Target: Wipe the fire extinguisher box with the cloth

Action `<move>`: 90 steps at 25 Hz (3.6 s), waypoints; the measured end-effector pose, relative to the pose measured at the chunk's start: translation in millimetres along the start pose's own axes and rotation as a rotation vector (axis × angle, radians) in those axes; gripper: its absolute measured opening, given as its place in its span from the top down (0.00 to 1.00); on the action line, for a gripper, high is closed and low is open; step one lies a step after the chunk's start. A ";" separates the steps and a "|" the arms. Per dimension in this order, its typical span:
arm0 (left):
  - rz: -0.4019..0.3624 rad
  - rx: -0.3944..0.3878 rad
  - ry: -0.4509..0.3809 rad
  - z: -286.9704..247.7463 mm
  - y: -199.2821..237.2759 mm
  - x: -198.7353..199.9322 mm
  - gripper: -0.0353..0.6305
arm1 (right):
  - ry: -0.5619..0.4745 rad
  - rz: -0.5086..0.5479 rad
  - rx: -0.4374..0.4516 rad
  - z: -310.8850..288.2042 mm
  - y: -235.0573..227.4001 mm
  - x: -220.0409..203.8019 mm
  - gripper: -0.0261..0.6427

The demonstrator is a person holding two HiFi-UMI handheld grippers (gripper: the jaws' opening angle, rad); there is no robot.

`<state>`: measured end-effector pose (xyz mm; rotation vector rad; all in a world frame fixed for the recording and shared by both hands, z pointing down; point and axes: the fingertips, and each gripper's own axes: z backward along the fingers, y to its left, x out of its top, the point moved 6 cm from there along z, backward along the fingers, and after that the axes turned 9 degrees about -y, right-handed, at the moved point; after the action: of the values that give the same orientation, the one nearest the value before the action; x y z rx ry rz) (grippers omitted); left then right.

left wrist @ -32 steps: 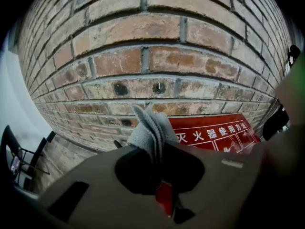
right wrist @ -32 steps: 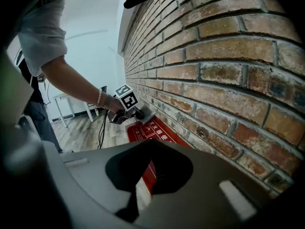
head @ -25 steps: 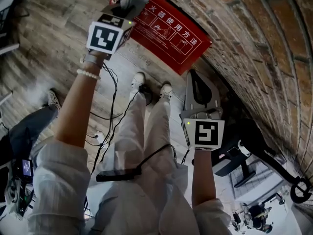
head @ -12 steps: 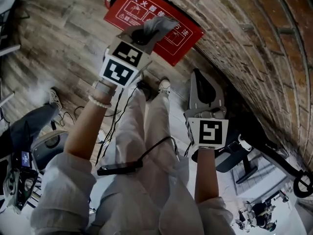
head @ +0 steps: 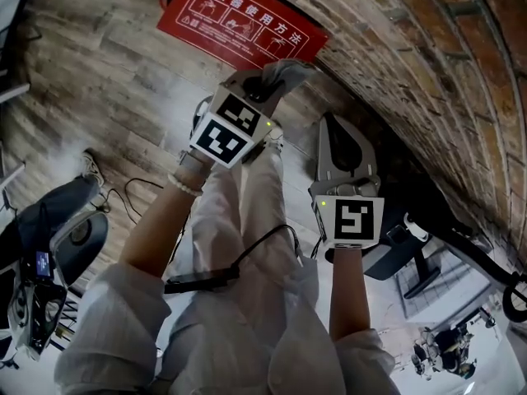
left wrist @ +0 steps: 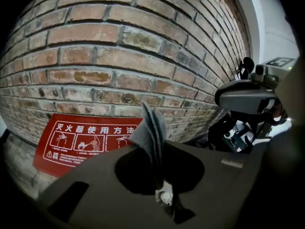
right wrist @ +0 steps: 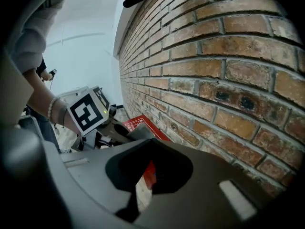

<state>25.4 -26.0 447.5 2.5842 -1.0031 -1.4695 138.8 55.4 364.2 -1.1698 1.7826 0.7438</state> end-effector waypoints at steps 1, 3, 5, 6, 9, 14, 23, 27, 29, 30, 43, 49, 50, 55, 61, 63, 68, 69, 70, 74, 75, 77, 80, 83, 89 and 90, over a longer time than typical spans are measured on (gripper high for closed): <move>0.002 -0.005 0.013 -3.0 -3.1 -5.2 0.93 | 0.000 -0.018 0.000 -0.4 1.4 2.6 0.95; 0.010 -0.014 0.041 -9.9 -7.4 -15.9 0.93 | -0.004 -0.051 -0.002 -1.5 3.6 6.5 0.95; 0.017 -0.015 0.065 -16.2 -10.4 -24.1 0.93 | 0.002 -0.061 -0.005 -0.2 3.9 4.6 0.95; 0.019 -0.012 0.074 -18.5 -11.8 -27.3 0.93 | 0.006 -0.059 -0.004 0.9 4.1 3.1 0.95; 0.024 -0.003 0.083 -25.3 -14.1 -37.3 0.93 | 0.014 -0.012 0.012 5.7 4.4 -6.1 0.95; 0.056 0.020 0.108 -37.2 -9.0 -54.7 0.93 | -0.001 -0.048 0.009 1.7 10.2 1.3 0.95; 0.030 0.071 0.166 -55.0 9.5 -67.2 0.93 | 0.006 -0.041 0.020 2.6 13.9 -8.3 0.95; 0.032 0.081 0.182 -61.5 11.9 -70.9 0.93 | 0.019 -0.030 0.025 6.8 13.7 -16.8 0.95; 0.037 0.081 0.183 -62.3 12.7 -70.3 0.93 | 0.029 -0.023 0.028 8.2 13.2 -20.3 0.95; 0.037 0.081 0.182 -62.4 12.6 -69.9 0.93 | 0.033 -0.016 0.030 8.7 13.0 -21.5 0.95; 0.009 0.078 0.182 -59.9 17.5 -69.8 0.93 | 0.006 -0.056 0.033 -3.3 20.9 -9.2 0.95; 0.006 0.087 0.185 -54.7 26.6 -69.3 0.93 | 0.013 -0.048 0.049 -6.8 28.5 -10.0 0.95; 0.007 0.092 0.184 -53.4 29.1 -69.0 0.93 | 0.016 -0.036 0.054 -6.5 29.1 -12.7 0.95; -0.012 0.098 0.175 -48.7 39.9 -69.1 0.93 | 0.009 -0.052 0.059 -14.7 35.2 -4.5 0.95; -0.012 0.115 0.199 -36.5 54.5 -72.6 0.93 | 0.015 -0.035 0.077 -22.9 42.9 -1.2 0.95; -0.011 0.115 0.198 -33.8 59.6 -73.1 0.93 | 0.013 -0.030 0.083 -26.7 45.2 0.7 0.95; -0.014 0.139 0.188 -25.5 77.4 -71.8 0.93 | 0.020 -0.034 0.092 -34.8 52.5 4.1 0.95; -0.014 0.144 0.188 -23.5 81.1 -71.3 0.93 | 0.021 -0.030 0.096 -36.5 53.9 4.6 0.95; -0.014 0.148 0.188 -21.5 84.9 -71.1 0.93 | 0.021 -0.029 0.098 -38.2 55.3 5.2 0.95; -0.018 0.167 0.186 -13.8 100.4 -70.6 0.93 | 0.027 -0.030 0.105 -44.2 60.5 7.4 0.95; -0.018 0.171 0.184 -12.2 104.2 -70.6 0.93 | 0.030 -0.028 0.108 -45.6 61.8 7.9 0.95; -0.017 0.179 0.183 -9.0 111.3 -70.6 0.93 | 0.035 -0.028 0.111 -48.4 63.8 9.2 0.95; -0.012 0.189 0.189 -3.4 121.4 -70.4 0.93 | 0.028 -0.028 0.114 -53.8 67.0 12.5 0.95; -0.010 0.201 0.188 3.5 132.1 -70.2 0.93 | 0.025 -0.026 0.121 -58.7 72.2 15.0 0.95; -0.021 0.221 0.181 14.2 156.3 -66.8 0.93 | 0.030 -0.025 0.134 -71.3 80.9 21.0 0.95; -0.023 0.228 0.182 16.4 160.5 -66.4 0.93 | 0.030 -0.025 0.136 -73.4 81.7 21.8 0.95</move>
<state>-95.1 -113.8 538.1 2.8289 -1.1823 -1.1580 34.8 17.2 380.3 -1.1159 1.8103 0.5836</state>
